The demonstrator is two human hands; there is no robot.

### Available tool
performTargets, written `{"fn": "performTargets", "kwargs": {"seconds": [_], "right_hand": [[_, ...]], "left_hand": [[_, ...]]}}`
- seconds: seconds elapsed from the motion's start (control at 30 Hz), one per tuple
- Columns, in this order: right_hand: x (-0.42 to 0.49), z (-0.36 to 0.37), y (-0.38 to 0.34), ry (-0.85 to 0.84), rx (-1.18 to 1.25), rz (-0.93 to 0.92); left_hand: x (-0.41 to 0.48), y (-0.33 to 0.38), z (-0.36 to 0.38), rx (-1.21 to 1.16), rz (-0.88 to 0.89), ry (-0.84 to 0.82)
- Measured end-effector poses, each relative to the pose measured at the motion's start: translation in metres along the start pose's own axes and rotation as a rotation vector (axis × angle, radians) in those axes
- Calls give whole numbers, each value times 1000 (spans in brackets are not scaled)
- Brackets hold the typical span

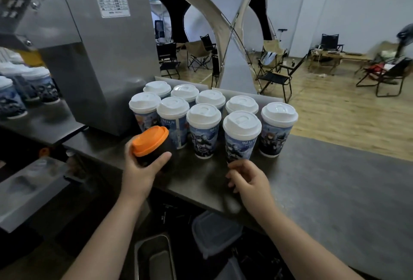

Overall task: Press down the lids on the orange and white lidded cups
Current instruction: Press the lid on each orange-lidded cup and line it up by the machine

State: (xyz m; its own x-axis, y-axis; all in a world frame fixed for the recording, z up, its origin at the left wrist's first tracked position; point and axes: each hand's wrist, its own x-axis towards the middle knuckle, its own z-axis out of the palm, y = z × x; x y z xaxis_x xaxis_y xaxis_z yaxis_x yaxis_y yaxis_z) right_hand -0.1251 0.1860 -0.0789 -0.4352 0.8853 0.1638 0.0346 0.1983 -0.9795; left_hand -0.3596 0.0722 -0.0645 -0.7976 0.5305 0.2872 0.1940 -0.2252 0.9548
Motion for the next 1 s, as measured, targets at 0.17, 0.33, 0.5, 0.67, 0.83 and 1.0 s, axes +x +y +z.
{"fn": "performTargets", "kwargs": {"seconds": [0.17, 0.33, 0.5, 0.67, 0.83, 1.0], "right_hand": [[-24, -41, -18, -119, 288, 55], [-41, -121, -21, -107, 189, 38], [-47, -173, -13, 79, 52, 9], [-48, -184, 1, 162, 39, -49], [-48, -184, 3, 164, 45, -76], [-51, -185, 8, 148, 25, -97]], "left_hand": [[-78, 23, 70, -406, -357, -327], [-123, 40, 155, -469, -546, -549], [-119, 40, 214, -80, -345, -747], [-113, 19, 229, -16, -165, -905], [-116, 10, 226, -72, -145, -893], [-118, 13, 228, -99, -134, -929]]}}
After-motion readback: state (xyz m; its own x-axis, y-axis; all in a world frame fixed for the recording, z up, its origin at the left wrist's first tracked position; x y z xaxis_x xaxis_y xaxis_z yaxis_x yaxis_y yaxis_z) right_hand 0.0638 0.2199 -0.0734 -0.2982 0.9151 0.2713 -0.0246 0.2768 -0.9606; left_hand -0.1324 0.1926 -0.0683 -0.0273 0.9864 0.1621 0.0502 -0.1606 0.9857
